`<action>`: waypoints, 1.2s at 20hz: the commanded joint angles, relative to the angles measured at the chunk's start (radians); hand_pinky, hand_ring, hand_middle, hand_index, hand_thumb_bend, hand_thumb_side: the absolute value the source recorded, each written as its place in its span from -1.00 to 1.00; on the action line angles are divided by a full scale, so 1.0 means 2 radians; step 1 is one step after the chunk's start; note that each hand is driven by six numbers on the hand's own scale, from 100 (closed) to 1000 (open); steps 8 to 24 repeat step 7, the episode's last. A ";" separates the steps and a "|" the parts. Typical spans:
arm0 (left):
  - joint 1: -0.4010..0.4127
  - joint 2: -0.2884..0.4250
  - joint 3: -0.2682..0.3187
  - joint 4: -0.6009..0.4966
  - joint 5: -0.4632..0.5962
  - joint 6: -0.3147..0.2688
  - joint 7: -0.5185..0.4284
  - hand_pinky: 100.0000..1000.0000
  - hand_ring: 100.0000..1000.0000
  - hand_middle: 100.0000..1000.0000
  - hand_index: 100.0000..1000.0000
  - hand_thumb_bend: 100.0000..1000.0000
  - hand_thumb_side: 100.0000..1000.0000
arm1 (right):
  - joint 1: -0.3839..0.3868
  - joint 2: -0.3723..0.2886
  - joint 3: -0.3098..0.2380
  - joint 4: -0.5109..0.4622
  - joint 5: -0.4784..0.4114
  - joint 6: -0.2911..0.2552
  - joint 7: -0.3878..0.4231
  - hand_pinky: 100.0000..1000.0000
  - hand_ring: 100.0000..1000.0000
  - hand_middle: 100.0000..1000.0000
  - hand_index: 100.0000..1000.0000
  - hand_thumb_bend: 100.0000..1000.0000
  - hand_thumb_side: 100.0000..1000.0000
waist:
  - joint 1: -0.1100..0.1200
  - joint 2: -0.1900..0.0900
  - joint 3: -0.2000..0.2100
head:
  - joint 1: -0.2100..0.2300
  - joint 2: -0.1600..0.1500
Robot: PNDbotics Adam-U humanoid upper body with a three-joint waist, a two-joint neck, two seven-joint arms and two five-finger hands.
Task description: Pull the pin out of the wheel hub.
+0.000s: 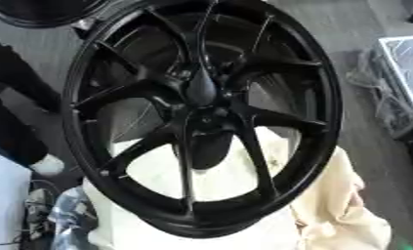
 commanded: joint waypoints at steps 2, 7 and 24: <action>-0.011 0.006 -0.006 -0.011 0.003 0.001 -0.010 0.32 0.43 0.46 0.39 -0.88 0.65 | -0.024 0.017 0.033 -0.014 -0.031 -0.028 -0.012 1.00 0.55 0.35 0.79 -1.00 -0.25 | 0.002 -0.011 0.004 | -0.003 -0.006; -0.027 0.003 -0.020 -0.017 0.003 0.005 -0.025 0.32 0.43 0.46 0.39 -0.88 0.63 | -0.070 0.050 0.059 -0.014 -0.071 -0.051 0.009 1.00 0.49 0.29 0.76 -1.00 0.16 | 0.006 -0.011 0.007 | -0.002 -0.008; -0.027 0.003 -0.020 -0.017 0.003 0.005 -0.025 0.32 0.43 0.46 0.39 -0.88 0.63 | -0.070 0.050 0.059 -0.014 -0.071 -0.051 0.009 1.00 0.49 0.29 0.76 -1.00 0.16 | 0.006 -0.011 0.007 | -0.002 -0.008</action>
